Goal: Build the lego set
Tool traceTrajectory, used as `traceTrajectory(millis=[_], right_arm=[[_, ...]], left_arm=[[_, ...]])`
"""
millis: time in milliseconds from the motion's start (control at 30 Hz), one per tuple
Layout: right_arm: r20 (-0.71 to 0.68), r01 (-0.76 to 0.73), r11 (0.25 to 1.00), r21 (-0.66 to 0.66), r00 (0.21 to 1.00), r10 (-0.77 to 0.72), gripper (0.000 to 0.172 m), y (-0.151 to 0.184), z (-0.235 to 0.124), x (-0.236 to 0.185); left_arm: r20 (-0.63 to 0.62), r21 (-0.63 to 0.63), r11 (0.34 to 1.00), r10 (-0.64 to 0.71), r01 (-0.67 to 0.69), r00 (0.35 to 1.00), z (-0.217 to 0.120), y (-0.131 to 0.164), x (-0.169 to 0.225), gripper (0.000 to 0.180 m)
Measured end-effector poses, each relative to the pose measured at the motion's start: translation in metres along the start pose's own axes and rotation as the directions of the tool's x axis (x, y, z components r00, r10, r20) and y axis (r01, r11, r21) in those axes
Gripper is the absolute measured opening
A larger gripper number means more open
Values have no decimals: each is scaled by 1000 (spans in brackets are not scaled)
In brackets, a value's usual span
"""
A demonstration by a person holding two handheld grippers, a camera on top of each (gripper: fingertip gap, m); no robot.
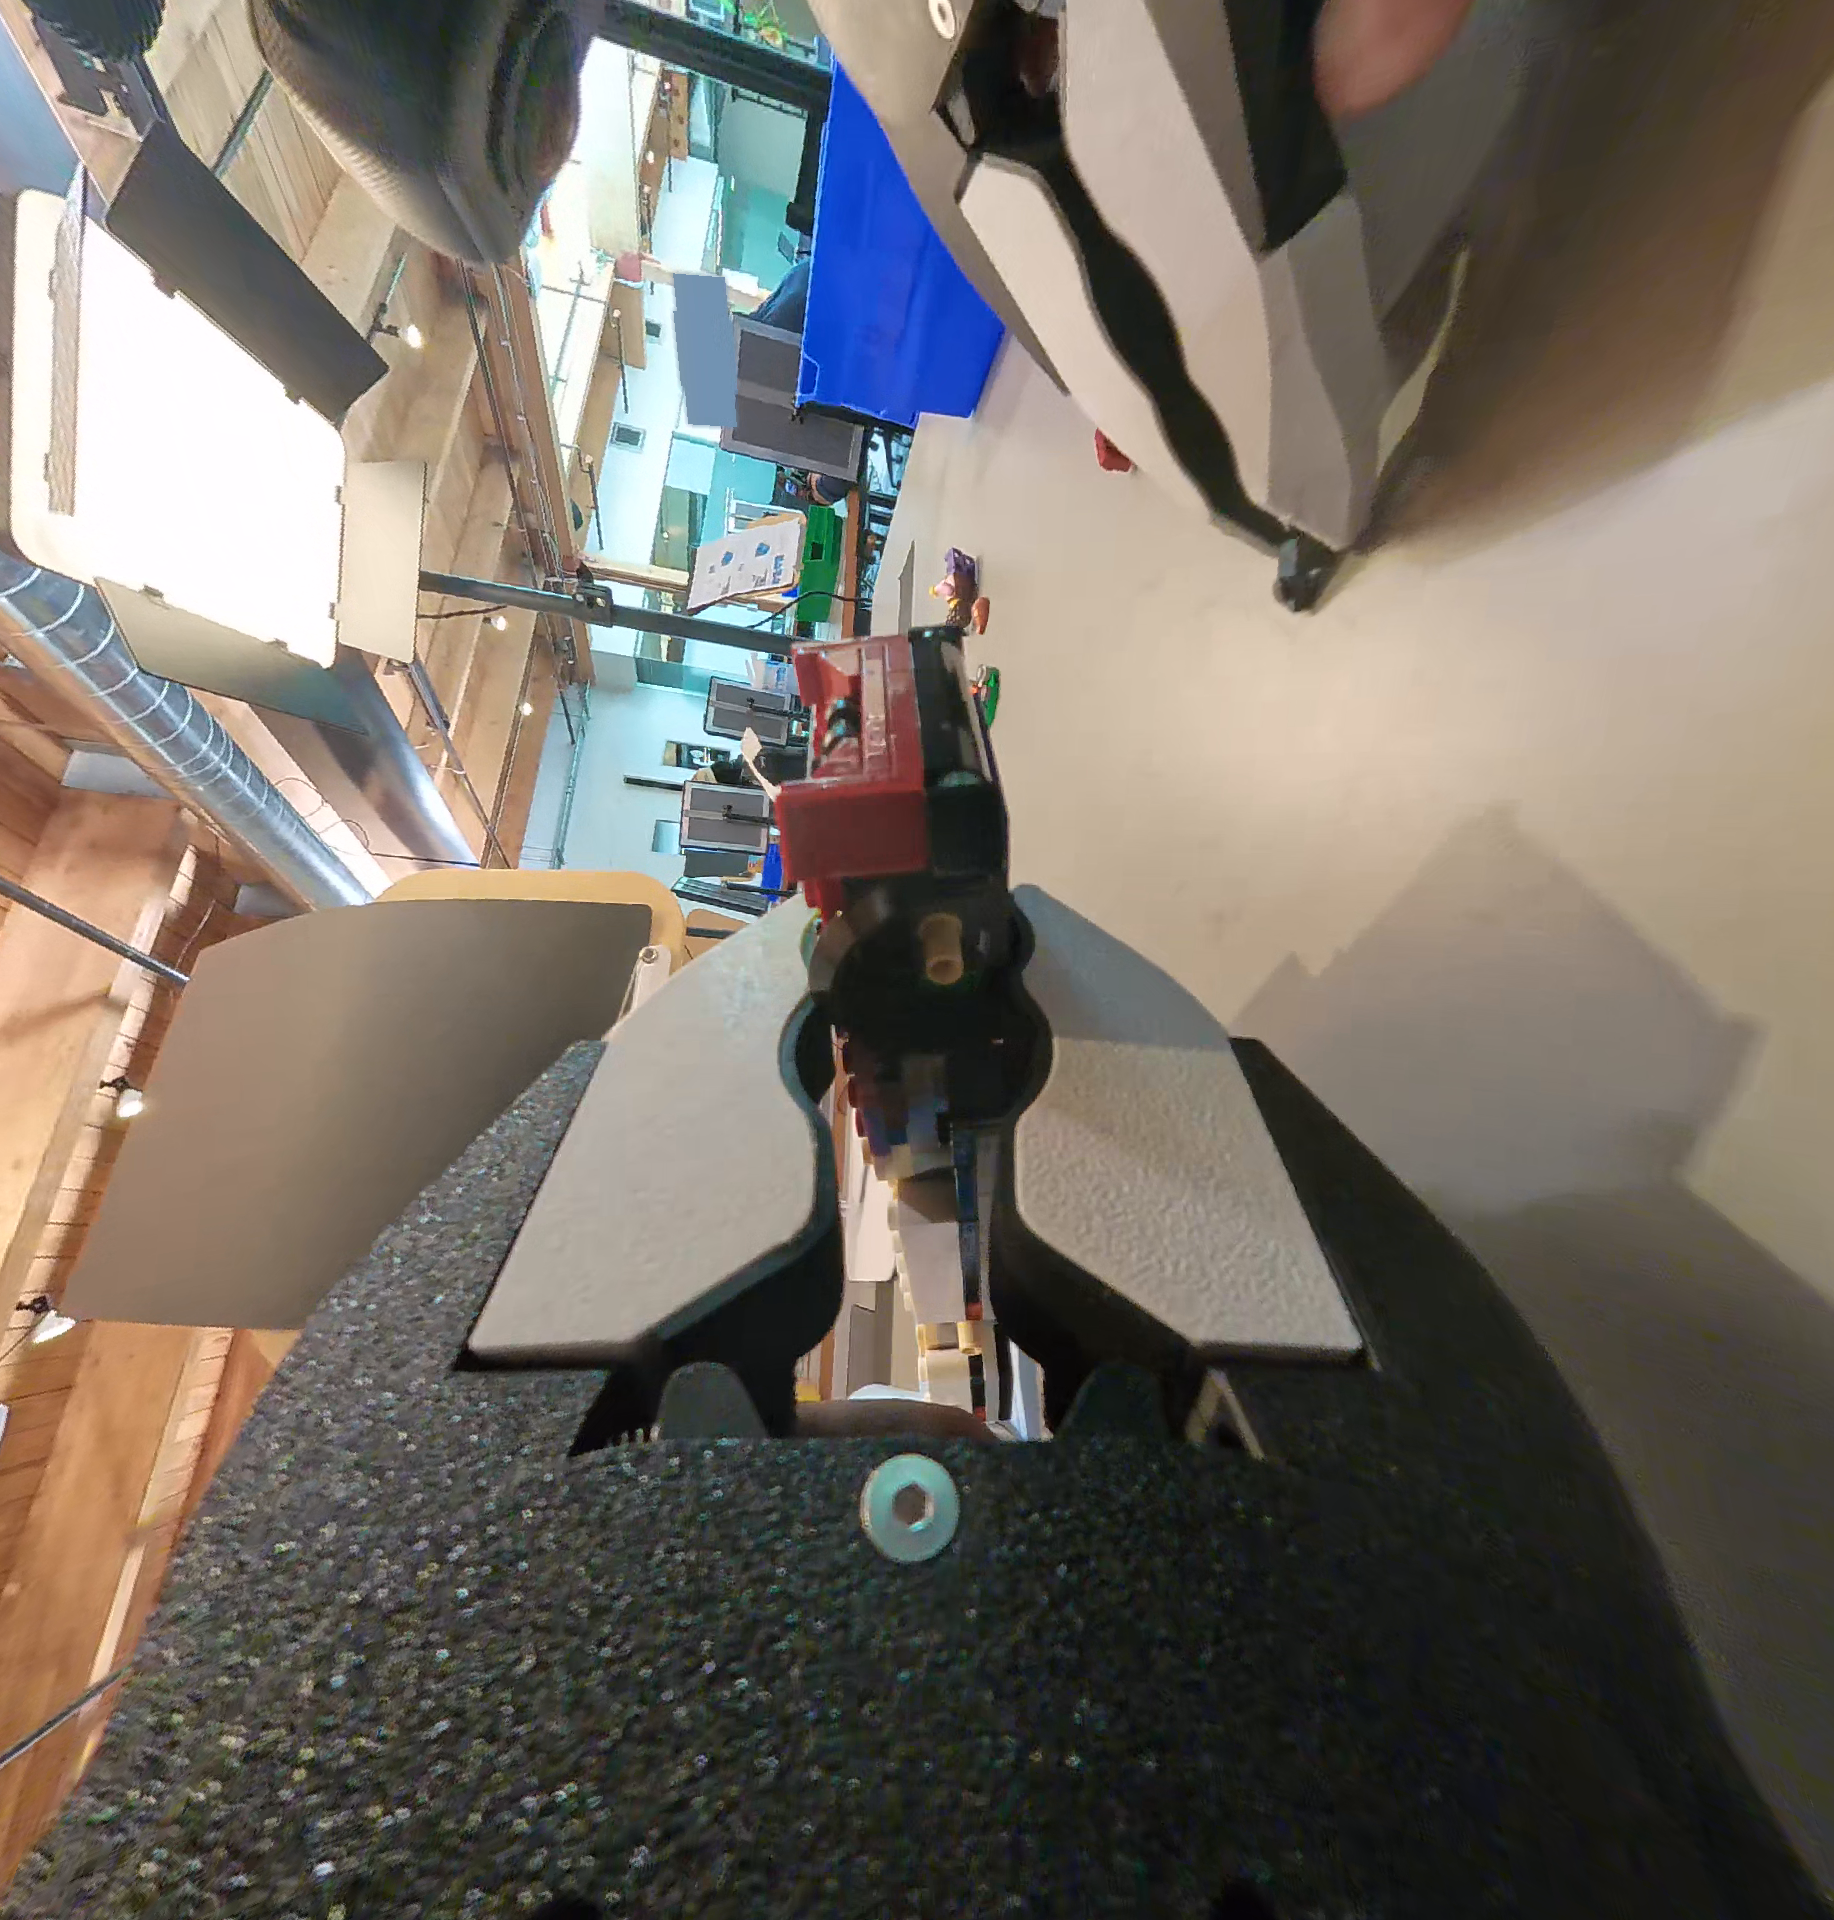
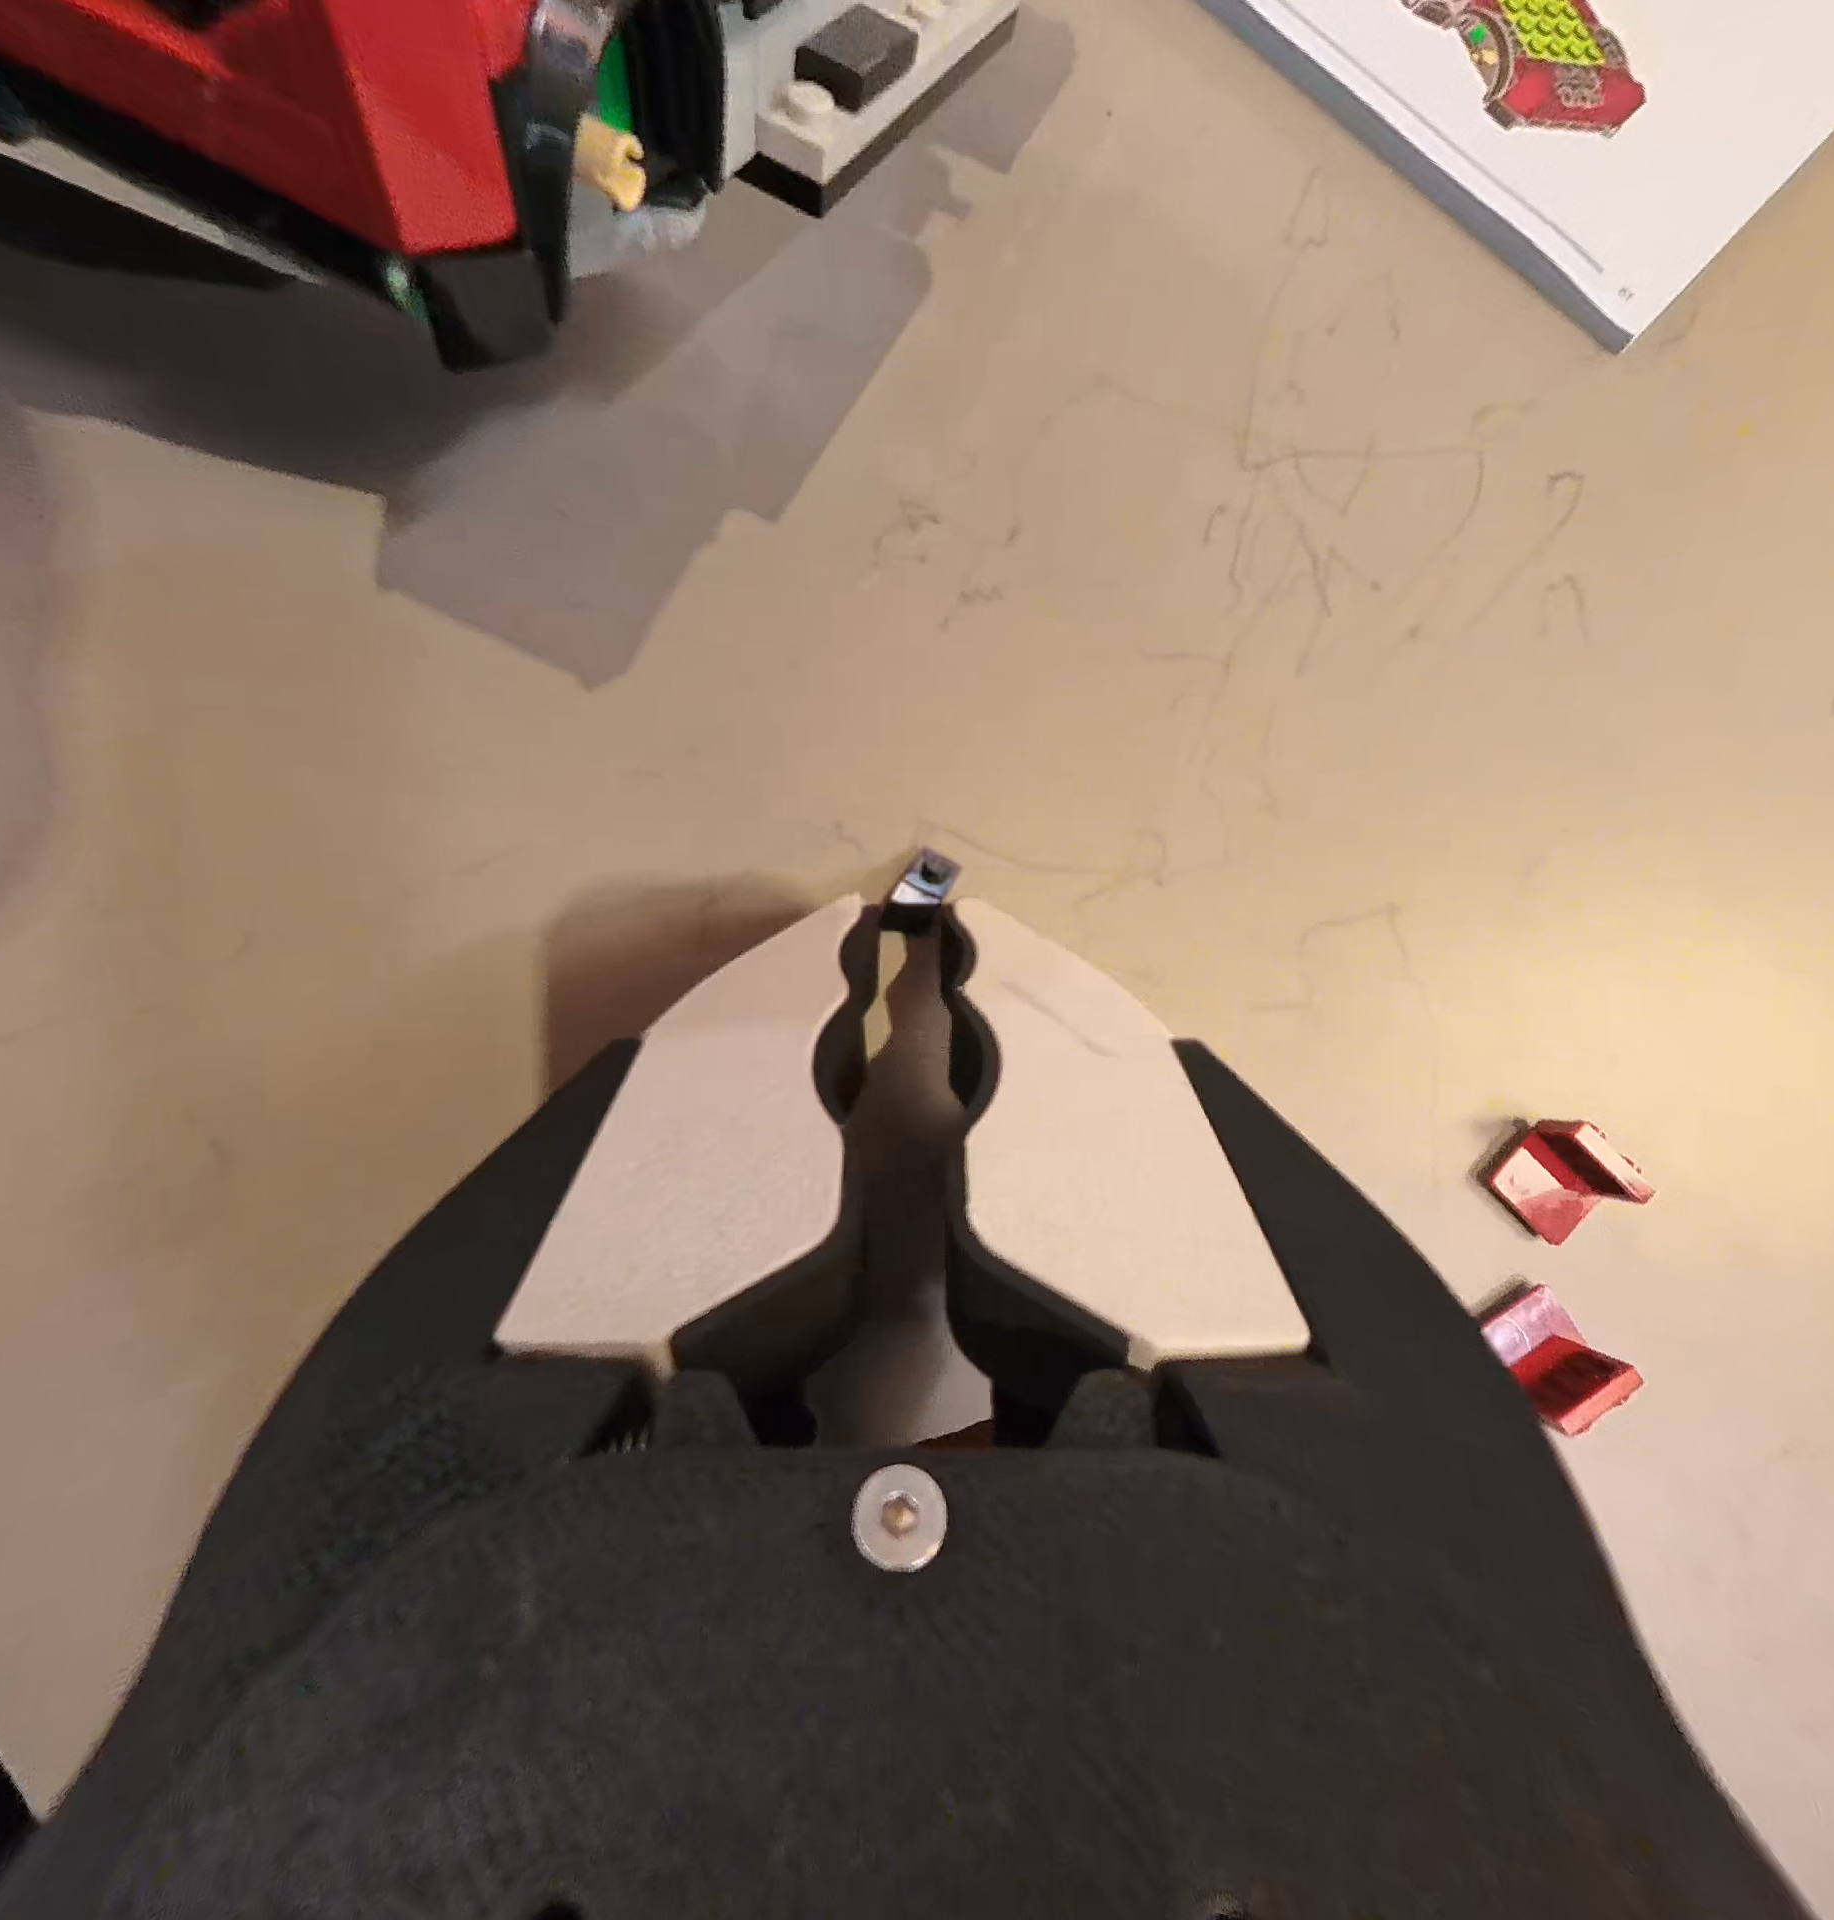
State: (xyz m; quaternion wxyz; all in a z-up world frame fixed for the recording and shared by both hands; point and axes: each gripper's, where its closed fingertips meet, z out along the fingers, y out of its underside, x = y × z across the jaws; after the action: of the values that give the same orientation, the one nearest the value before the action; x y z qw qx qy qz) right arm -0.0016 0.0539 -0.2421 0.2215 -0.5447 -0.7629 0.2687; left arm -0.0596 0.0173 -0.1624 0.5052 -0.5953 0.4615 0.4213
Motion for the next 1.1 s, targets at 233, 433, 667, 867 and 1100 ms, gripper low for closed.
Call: traceTrajectory(millis=[233,433,667,867,1100], right_arm=[[44,27,998,52,999,-29,9,-5,0,-1],[68,102,938,332,989,-132,9,-57,-27,-16],[51,87,840,536,989,-135,9,-102,-54,-17],[-1,168,866,471,982,-190,9,-102,-44,-19],[19,177,875,450,978,-207,9,-101,-42,-23]], left_arm=[[6,26,999,-28,27,1000,-2,-1,-1,28],[53,92,990,-109,104,993,-6,-6,-10,28],[108,154,976,-173,156,979,-13,-12,-23,28],[99,166,976,-160,142,982,-13,-16,-20,28],[90,188,972,-163,144,982,-16,-21,-20,28]])
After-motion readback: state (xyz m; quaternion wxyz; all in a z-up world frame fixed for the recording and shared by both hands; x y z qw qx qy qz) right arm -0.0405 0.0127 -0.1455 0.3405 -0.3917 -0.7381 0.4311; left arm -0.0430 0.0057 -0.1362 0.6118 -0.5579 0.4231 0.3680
